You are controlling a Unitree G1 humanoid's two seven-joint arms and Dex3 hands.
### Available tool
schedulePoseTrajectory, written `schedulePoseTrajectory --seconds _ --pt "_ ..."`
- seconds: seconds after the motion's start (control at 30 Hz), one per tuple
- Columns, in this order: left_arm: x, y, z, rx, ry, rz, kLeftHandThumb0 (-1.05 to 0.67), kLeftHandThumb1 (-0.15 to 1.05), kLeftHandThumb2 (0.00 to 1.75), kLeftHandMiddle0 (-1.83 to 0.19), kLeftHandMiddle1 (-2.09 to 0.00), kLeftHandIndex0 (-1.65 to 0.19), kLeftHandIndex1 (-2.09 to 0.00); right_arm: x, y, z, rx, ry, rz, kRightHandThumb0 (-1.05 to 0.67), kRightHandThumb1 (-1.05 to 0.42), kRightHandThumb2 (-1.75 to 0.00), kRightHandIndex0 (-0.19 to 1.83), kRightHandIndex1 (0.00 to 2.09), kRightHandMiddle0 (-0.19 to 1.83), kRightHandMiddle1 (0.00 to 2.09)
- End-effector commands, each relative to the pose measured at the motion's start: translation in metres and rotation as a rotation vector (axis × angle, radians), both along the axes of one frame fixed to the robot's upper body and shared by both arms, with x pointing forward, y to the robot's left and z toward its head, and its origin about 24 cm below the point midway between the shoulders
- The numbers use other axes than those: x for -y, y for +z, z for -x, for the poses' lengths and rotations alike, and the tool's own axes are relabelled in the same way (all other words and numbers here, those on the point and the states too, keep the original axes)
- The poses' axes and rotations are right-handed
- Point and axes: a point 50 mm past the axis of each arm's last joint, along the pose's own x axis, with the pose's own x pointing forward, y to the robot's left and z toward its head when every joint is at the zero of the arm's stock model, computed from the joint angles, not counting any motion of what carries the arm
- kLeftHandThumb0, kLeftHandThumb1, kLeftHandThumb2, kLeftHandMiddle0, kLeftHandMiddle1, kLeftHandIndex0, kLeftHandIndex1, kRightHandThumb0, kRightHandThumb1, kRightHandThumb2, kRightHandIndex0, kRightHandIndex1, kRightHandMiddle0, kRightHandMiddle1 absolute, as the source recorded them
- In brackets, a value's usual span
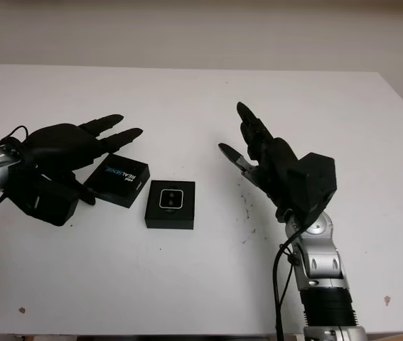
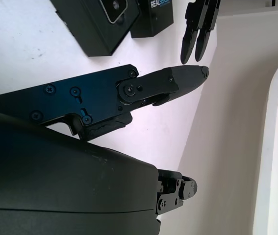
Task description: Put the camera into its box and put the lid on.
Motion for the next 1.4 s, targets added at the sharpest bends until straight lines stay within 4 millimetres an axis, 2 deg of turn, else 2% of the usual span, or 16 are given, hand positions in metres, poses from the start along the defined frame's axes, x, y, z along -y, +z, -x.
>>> schedulePoseTrajectory --seconds 0.0,0.2,0.47,0.67,0.87,0.97,1.0,1.03,1.07,1.13,1.23,1.37 --pt "0.004 0.005 -0.005 0.010 -0.006 -0.006 -0.60 0.80 0.05 0.04 -0.06 0.16 -0.03 0.003 0.004 0.002 0.026 -0.013 0.007 -0.68 -1.05 -0.11 -0.01 0.08 0.07 0.11" --pt "0.005 -0.003 -0.008 -0.026 -0.005 0.009 -0.60 0.78 0.05 -0.01 -0.07 0.10 -0.07 0.004 0.004 0.003 0.023 -0.032 -0.001 -0.67 -1.05 -0.10 0.00 0.08 0.07 0.10" --pt "0.008 -0.014 -0.007 -0.140 0.034 0.186 -0.66 0.80 0.06 -0.02 -0.06 0.04 -0.08 0.005 0.000 0.005 0.014 -0.046 0.009 -0.61 -1.05 -0.10 0.02 0.08 0.08 0.09" --pt "0.011 -0.025 -0.004 -0.220 0.049 0.204 -0.58 0.82 0.06 -0.04 -0.06 0.03 -0.08 0.007 -0.001 0.006 0.014 -0.070 0.010 -0.61 -1.05 -0.10 0.05 0.08 0.11 0.10" --pt "0.013 -0.034 0.000 -0.277 0.032 0.241 -0.54 0.82 0.06 -0.15 -0.10 -0.10 -0.13 0.009 -0.002 0.007 0.001 -0.086 0.012 -0.61 -1.05 -0.10 0.06 0.08 0.13 0.11" --pt "0.014 -0.039 0.003 -0.300 0.011 0.269 -0.52 0.81 0.05 -0.28 -0.15 -0.20 -0.17 0.009 -0.002 0.008 -0.005 -0.089 0.007 -0.60 -1.05 -0.09 0.06 0.08 0.13 0.10" --pt "0.014 -0.041 0.004 -0.304 0.002 0.280 -0.52 0.81 0.05 -0.32 -0.20 -0.22 -0.19 0.009 -0.002 0.008 -0.005 -0.088 0.005 -0.59 -1.05 -0.09 0.07 0.08 0.13 0.10" --pt "0.014 -0.043 0.006 -0.309 -0.005 0.293 -0.49 0.82 0.05 -0.23 -0.54 -0.24 -0.27 0.008 -0.002 0.008 -0.004 -0.092 0.012 -0.59 -1.05 -0.10 0.07 0.08 0.13 0.10" --pt "0.014 -0.044 0.007 -0.313 -0.010 0.304 -0.47 0.82 0.05 -0.15 -0.78 -0.22 -0.36 0.008 -0.002 0.008 -0.005 -0.094 0.015 -0.59 -1.05 -0.10 0.08 0.09 0.13 0.11" --pt "0.014 -0.047 0.009 -0.322 -0.019 0.325 -0.37 0.84 0.05 -0.09 -1.11 -0.15 -0.68 0.008 -0.003 0.008 -0.005 -0.093 0.020 -0.58 -1.05 -0.11 0.09 0.09 0.14 0.11" --pt "0.016 -0.049 0.013 -0.338 -0.033 0.359 -0.24 0.87 0.06 -0.10 -1.31 -0.17 -0.94 0.009 -0.003 0.008 -0.005 -0.093 0.020 -0.57 -1.05 -0.11 0.08 0.08 0.14 0.11" --pt "0.016 -0.051 0.015 -0.349 -0.041 0.367 -0.21 0.91 0.06 -0.18 -1.40 -0.22 -1.12 0.009 -0.004 0.007 -0.004 -0.093 0.020 -0.57 -1.05 -0.11 0.09 0.08 0.15 0.12"
